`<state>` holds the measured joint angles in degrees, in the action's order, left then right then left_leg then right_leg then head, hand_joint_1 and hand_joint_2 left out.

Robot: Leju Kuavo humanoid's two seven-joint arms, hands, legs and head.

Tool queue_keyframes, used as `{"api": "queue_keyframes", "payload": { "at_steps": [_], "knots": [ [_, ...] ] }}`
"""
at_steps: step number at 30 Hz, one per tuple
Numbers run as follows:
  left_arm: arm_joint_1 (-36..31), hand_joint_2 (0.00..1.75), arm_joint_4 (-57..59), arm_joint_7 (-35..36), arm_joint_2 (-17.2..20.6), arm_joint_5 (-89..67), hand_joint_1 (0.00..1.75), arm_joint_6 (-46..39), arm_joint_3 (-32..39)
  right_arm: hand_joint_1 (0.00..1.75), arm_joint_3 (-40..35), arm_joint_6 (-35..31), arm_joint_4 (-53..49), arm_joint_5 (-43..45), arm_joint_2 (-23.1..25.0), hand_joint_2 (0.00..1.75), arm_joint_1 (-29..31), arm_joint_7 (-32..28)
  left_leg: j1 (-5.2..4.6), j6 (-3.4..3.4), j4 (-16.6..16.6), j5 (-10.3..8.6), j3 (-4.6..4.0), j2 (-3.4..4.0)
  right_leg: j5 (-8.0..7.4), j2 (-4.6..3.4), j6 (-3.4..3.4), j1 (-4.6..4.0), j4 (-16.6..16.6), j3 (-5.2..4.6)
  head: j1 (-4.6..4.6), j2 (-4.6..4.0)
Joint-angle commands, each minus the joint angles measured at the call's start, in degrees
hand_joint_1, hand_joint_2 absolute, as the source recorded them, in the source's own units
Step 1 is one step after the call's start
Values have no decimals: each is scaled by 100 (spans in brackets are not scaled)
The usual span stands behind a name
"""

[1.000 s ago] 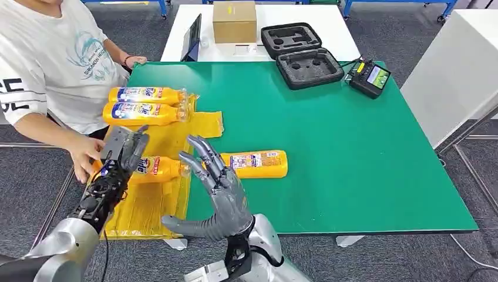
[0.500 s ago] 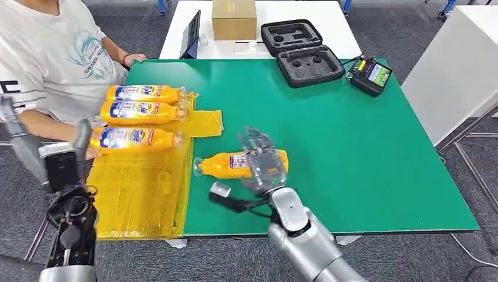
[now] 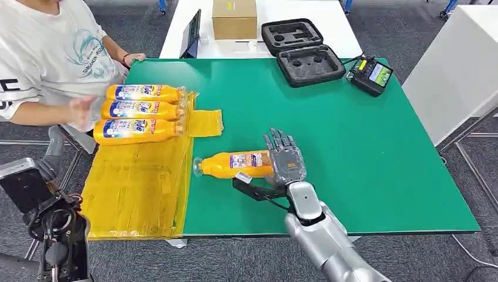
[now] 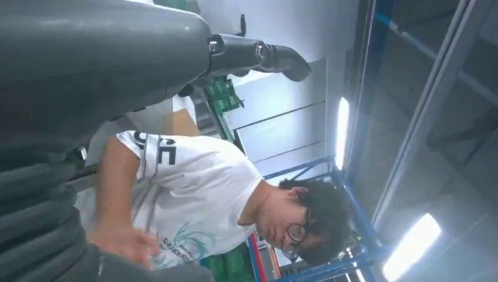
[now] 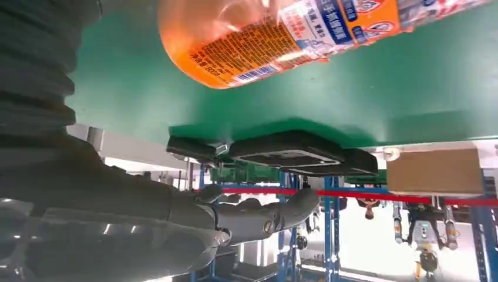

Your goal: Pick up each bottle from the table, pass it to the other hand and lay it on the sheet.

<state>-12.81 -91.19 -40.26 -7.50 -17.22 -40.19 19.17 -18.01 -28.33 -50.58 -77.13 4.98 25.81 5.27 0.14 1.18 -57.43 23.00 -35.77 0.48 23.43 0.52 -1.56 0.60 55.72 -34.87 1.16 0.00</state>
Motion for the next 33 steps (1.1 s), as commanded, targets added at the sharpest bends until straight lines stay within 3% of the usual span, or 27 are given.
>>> {"api": "queue_keyframes", "payload": {
  "at_steps": [1, 15, 22, 33],
  "knots": [
    [-65, 175, 30, 26, -162, 18, 0, 19, 190, 0, 134, 47, 538, 5, 5, 175, 300, 3, 3, -3, 1, 5, 13, -2, 4, -3, 3, -2, -4, 14, 0, 0],
    [-275, 175, 378, 26, -173, 164, 0, 19, -390, 0, 745, 1171, 2597, 1355, 374, 175, 1451, -1534, 2, -6, -3, 6, 15, -9, 6, 1, 4, -2, 2, 16, 0, 0],
    [-287, 175, 403, 26, -170, 185, 0, 19, -405, 0, 798, 1216, 2626, 1441, 381, 175, 1475, -1616, 1, -5, -1, 5, 16, -10, 7, 5, 3, -1, 0, 18, 0, 0],
    [-396, 175, 753, 26, -137, 367, 0, 19, -469, 0, 732, 1565, 3197, 1501, 464, 175, 2016, -1743, 2, -6, -4, 5, 15, -10, 7, 3, 5, -1, 3, 16, 0, 0]
  ]
}}
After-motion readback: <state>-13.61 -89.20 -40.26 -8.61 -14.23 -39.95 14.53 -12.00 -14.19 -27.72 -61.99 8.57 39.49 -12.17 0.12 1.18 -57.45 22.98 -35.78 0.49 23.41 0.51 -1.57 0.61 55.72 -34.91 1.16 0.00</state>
